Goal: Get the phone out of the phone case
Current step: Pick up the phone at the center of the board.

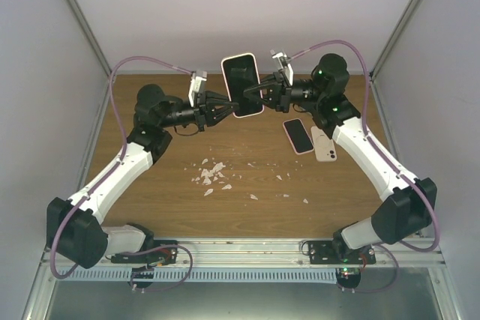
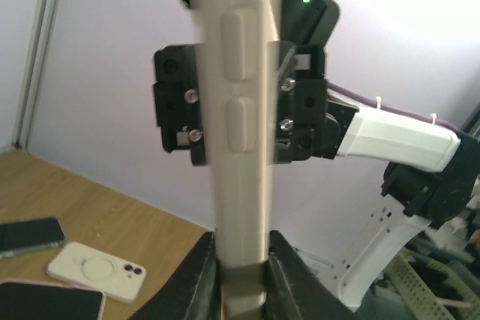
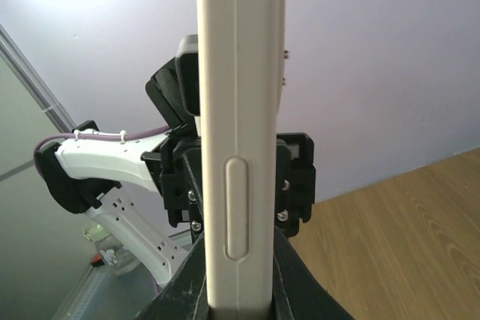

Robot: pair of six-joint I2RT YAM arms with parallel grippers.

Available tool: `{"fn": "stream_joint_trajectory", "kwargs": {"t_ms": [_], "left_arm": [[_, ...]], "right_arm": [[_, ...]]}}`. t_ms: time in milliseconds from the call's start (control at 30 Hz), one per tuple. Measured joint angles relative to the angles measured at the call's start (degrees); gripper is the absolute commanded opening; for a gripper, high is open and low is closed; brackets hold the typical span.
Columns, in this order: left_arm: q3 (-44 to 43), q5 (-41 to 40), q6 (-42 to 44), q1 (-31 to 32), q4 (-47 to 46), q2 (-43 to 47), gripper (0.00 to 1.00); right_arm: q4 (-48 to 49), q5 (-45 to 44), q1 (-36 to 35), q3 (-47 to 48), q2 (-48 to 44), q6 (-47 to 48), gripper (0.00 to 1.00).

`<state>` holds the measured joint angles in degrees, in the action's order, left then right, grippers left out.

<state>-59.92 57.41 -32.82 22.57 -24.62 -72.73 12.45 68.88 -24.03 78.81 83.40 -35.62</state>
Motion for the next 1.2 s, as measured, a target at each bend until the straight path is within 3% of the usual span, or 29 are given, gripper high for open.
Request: {"fn": "stream_joint_trajectory", "kwargs": {"t_ms": [100,400,700,767,867,1200], "left_arm": [[-0.2,0.2,-0.3,0.3,-0.5,0.0,0.0],[-3.1,2.2,8.0,0.3,8.9,0.2,0.0],[-4.7,4.9,22.2,0.3,26.4,1.0,0.0],[-5.1,5.4,24.3,0.3,28.9,1.0,0.0],[-5.1,5.8,26.4,0.3,31.7,1.0,0.0],[-5.2,6.0,29.4,0.3,36.4,0.5,0.0]], "right_arm": [[0.9,0.1,0.3,-0.5,0.0,-0.6,0.04],[-2.4,0.0,1.2,-0.5,-1.4,4.3,0.33],[-17.1,-1.5,2.1,-0.2,-4.7,19.0,0.5],[-19.8,-1.5,2.1,-0.3,-4.9,21.7,0.5],[-22.8,-1.6,1.9,-0.6,-4.9,24.3,0.41],[-25.0,-2.3,0.3,-1.5,-4.9,26.2,0.28]]}}
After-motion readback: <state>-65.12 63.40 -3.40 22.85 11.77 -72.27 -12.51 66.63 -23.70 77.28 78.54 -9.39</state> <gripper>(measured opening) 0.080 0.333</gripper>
